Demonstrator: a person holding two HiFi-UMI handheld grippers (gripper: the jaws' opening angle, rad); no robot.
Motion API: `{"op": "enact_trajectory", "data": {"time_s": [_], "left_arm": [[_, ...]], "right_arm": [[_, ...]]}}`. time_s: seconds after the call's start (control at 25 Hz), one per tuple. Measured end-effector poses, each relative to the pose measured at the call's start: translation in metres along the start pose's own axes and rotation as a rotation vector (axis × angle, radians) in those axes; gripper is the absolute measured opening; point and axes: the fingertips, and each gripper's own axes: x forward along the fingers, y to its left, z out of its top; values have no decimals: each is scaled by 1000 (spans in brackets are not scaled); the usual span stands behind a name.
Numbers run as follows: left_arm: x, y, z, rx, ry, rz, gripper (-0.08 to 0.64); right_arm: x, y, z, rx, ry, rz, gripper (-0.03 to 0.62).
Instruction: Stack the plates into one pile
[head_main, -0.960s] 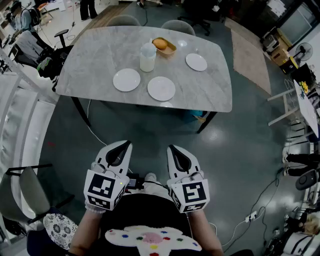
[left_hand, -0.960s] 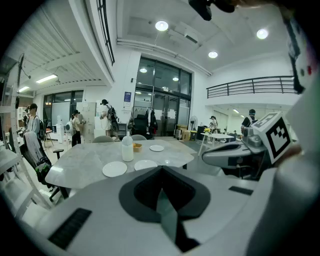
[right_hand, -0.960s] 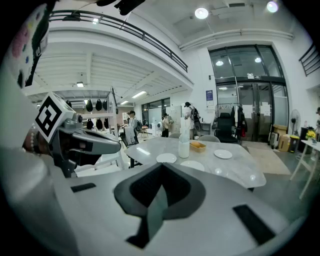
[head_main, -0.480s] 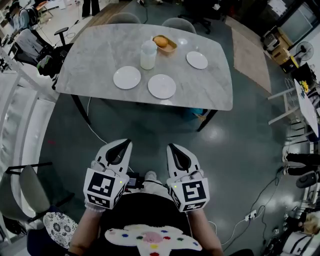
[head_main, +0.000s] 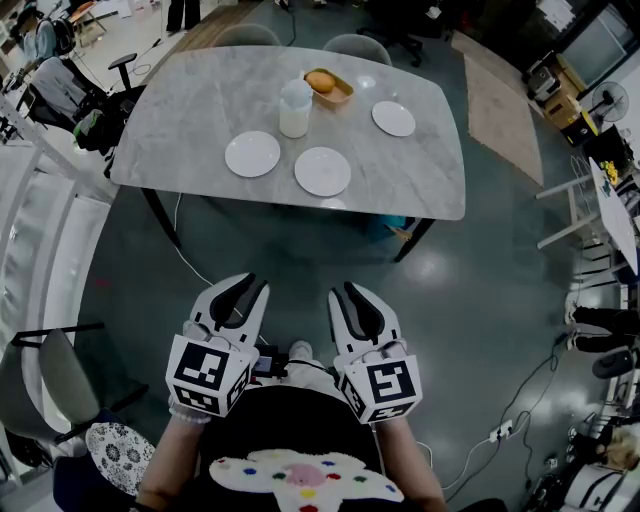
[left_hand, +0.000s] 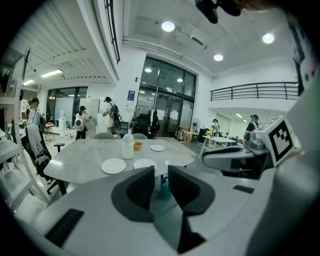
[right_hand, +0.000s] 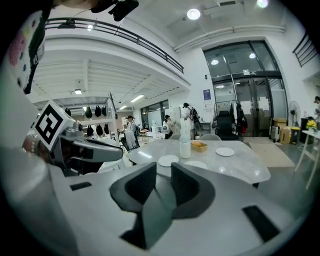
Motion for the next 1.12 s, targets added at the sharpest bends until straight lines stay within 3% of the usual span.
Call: {"op": "enact_trajectory", "data": {"time_s": [0.04, 0.32, 0.76, 1.12], "left_arm": [[0, -2, 0, -6, 1, -5, 98], [3, -9, 0, 11, 7, 7, 118], [4, -31, -3, -22, -28, 44, 118], [3, -48, -2, 0, -44, 70, 117]], "right_arm": [[0, 0, 0, 2, 0, 8, 89], [-2, -5, -6, 18, 5, 33, 124], [-22, -23, -16, 10, -3, 58, 127], [-33, -34, -23, 3, -10, 78, 129]]}}
